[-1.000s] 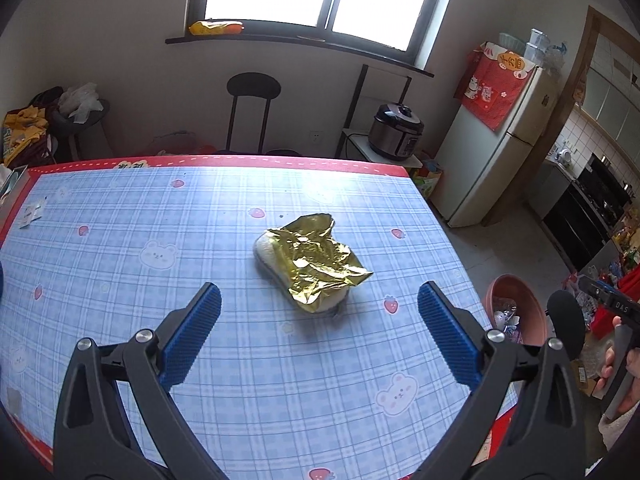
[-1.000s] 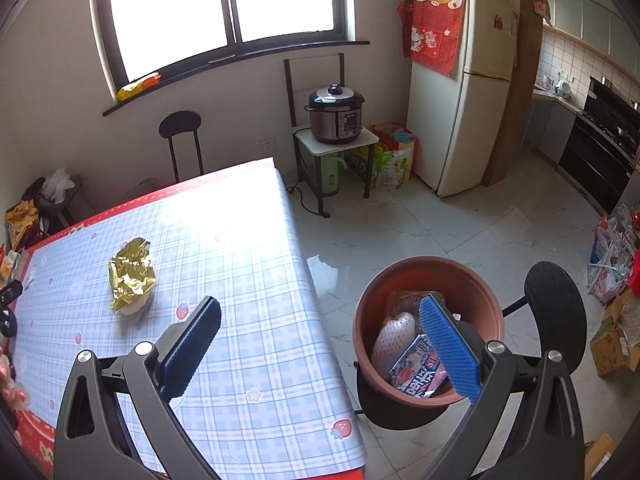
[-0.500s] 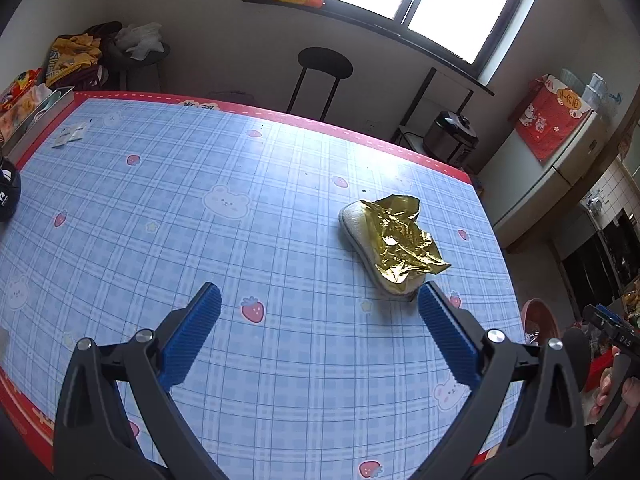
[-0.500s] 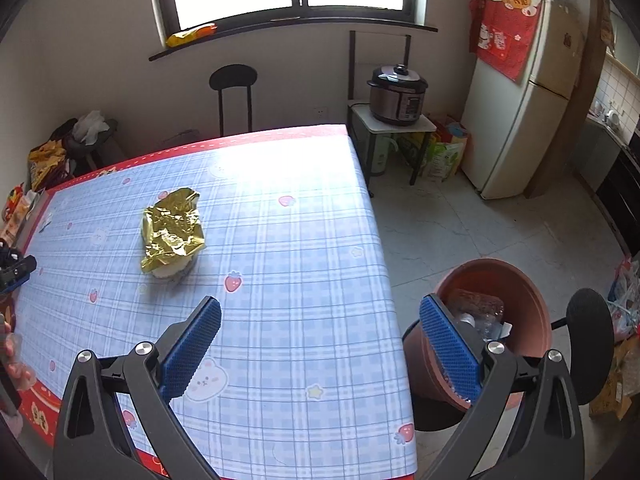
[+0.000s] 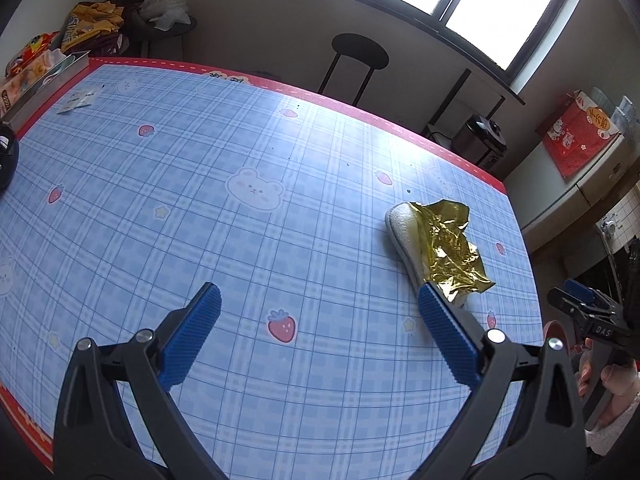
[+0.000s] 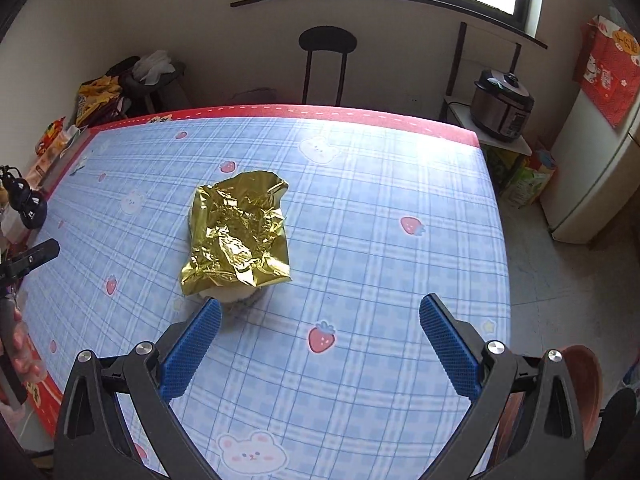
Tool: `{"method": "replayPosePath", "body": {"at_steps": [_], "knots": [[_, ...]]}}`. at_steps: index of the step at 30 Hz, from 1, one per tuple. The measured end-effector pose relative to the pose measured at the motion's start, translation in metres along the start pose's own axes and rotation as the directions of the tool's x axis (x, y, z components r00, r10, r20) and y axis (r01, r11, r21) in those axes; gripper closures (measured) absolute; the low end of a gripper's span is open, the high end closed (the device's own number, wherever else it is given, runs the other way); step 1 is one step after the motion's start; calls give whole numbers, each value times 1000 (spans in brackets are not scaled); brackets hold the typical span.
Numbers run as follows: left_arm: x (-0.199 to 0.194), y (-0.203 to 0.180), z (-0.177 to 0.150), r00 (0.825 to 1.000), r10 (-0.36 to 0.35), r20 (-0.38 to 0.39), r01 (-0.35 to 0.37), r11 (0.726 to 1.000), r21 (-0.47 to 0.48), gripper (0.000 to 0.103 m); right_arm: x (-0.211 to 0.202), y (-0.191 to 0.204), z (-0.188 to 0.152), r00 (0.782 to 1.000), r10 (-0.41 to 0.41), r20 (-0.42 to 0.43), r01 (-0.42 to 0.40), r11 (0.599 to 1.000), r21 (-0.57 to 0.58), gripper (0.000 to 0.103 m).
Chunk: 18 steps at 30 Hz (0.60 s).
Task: Collect trash
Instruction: 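Grasp the crumpled gold foil with the right tool and lift it off the sponge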
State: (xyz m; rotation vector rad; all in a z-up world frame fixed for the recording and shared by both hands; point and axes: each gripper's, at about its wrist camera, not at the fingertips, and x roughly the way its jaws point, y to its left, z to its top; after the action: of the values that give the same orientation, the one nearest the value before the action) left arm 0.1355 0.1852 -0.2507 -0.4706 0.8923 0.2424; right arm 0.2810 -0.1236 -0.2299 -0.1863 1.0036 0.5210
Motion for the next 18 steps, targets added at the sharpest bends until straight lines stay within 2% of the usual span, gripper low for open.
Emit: {"method": "replayPosePath", "body": {"at_steps": [3, 6, 9, 14, 18], "knots": [[7, 8, 3, 1000, 10, -6, -10, 1000, -17, 6, 25, 9, 15, 999, 34, -18, -34, 999, -13, 6], [12, 14, 4, 1000, 12, -4, -13, 999, -30, 6, 47, 17, 29, 1000, 13, -24, -14, 1000, -19, 8], [19, 21, 2, 1000, 16, -12, -17, 999, -52, 6, 69, 18, 39, 997, 52, -51, -51, 999, 13, 9], [28, 28, -4, 1000, 14, -26, -16, 997, -81, 6, 103, 29, 46, 987, 116, -110, -113, 993, 33, 18], [31, 29, -10, 999, 14, -38, -18, 996, -84, 6, 123, 40, 46, 983, 115, -144, -115, 993, 5, 21]]}}
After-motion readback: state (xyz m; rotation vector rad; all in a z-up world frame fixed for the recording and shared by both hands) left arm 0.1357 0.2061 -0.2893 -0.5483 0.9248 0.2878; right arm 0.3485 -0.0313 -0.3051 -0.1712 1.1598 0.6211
